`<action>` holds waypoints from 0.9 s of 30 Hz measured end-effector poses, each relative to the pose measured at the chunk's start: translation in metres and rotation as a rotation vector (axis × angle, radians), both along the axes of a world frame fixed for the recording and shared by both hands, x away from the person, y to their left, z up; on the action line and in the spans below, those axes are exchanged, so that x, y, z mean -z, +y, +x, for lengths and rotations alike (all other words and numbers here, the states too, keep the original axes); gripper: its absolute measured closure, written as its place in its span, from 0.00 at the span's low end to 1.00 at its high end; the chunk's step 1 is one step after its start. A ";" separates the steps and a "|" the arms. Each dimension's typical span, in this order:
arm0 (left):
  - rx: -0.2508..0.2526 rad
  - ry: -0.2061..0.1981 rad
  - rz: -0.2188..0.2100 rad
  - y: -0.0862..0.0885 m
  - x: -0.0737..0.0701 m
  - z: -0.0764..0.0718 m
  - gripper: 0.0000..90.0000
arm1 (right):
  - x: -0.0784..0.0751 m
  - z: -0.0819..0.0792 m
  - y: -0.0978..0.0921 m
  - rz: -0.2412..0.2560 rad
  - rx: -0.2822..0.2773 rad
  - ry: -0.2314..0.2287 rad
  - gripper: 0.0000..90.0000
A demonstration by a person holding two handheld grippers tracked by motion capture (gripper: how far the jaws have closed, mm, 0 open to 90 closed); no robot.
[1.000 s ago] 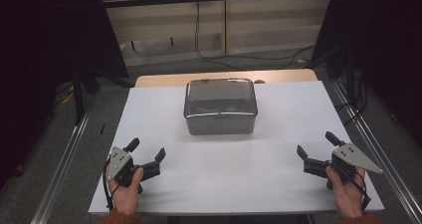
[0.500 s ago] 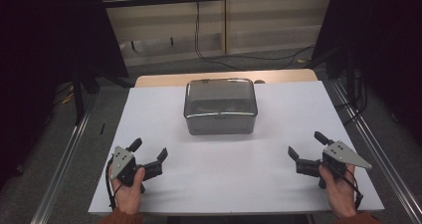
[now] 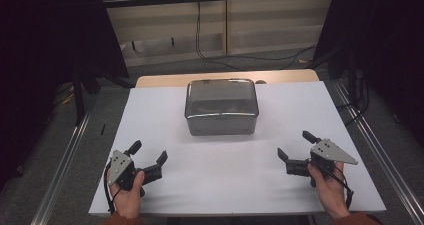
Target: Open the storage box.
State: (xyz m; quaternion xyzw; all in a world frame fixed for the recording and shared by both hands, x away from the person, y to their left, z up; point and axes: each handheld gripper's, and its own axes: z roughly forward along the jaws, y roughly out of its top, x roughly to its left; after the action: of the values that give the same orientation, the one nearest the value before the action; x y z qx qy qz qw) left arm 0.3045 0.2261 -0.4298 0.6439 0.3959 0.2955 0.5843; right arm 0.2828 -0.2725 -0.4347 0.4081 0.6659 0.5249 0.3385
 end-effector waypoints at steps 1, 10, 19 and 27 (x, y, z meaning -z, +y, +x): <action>0.000 0.000 0.000 0.000 0.000 0.000 0.04 | 0.000 0.000 0.001 -0.001 -0.006 -0.001 0.00; 0.015 0.014 0.012 -0.002 0.001 0.000 0.04 | -0.005 0.006 0.014 0.011 -0.040 -0.010 0.00; 0.043 -0.004 0.007 -0.003 0.001 0.000 0.03 | -0.008 0.018 0.035 0.030 -0.084 -0.017 0.00; 0.029 0.026 0.004 -0.002 0.003 0.001 0.03 | -0.010 0.028 0.055 0.014 -0.119 -0.018 0.00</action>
State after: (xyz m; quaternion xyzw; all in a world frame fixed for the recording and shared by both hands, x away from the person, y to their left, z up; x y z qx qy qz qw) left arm 0.3058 0.2243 -0.4333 0.6545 0.3933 0.2796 0.5820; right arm 0.3112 -0.2175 -0.4247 0.3653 0.6822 0.5525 0.3098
